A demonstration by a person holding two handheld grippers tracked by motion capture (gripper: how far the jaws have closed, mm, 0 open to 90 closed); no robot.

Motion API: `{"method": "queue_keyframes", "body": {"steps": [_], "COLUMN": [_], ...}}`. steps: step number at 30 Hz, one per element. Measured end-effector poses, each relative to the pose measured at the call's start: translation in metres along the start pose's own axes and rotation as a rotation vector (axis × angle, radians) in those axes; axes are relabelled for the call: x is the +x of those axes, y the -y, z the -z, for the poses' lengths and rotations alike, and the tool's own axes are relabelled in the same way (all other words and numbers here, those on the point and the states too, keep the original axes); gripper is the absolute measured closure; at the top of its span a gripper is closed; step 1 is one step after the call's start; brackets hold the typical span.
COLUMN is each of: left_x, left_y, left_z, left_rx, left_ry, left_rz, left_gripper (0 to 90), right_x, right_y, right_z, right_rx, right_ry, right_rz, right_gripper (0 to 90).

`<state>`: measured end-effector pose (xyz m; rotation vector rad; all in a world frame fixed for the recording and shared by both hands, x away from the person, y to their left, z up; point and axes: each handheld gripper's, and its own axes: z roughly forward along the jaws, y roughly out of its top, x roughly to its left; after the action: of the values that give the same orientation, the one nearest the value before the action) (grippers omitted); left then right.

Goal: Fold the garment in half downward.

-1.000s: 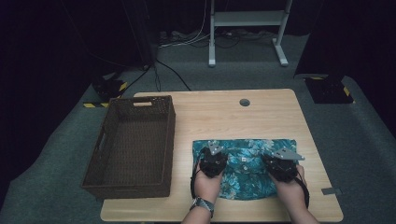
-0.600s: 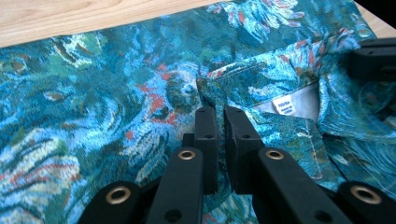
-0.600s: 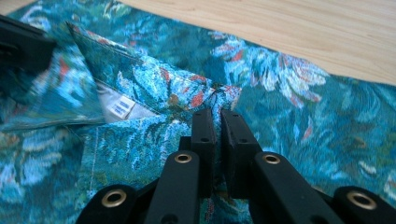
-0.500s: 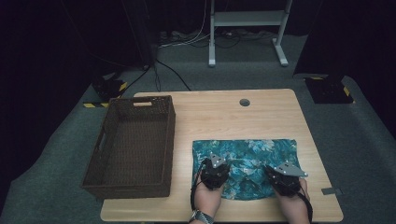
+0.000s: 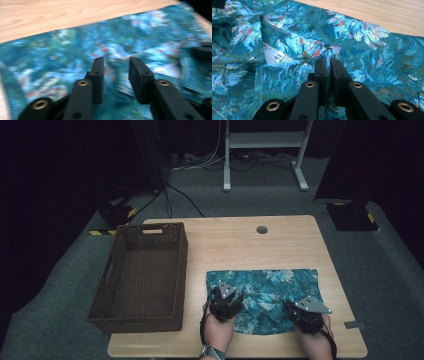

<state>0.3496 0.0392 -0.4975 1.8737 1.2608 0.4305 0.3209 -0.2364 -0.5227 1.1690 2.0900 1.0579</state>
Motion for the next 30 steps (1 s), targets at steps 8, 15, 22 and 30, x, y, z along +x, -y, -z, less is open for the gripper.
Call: {"method": "queue_keyframes", "body": {"steps": [8,15,22,30], "left_x": [0.020,0.008,0.007,0.008], "left_y": [0.001,0.010,0.019,0.021], "left_z": [-0.032,-0.034,-0.031,-0.031], "left_rx": [0.127,0.112,0.093,0.080], "left_ry": [-0.115,-0.104,-0.077,-0.058], "left_rz": [-0.018,-0.051,-0.036,-0.034], "left_gripper": [51.6,42.8,38.4,36.3], "right_x": [0.002,0.002,-0.002,-0.026], "right_y": [0.000,0.001,0.000,-0.014], "right_z": [0.000,-0.001,0.001,0.005], "right_rx": [-0.002,0.000,-0.006,-0.025], "right_ry": [-0.003,-0.008,-0.008,0.030], "right_rz": [0.011,0.007,-0.012,-0.088], "right_gripper": [84.1,84.1,78.3,69.0]}}
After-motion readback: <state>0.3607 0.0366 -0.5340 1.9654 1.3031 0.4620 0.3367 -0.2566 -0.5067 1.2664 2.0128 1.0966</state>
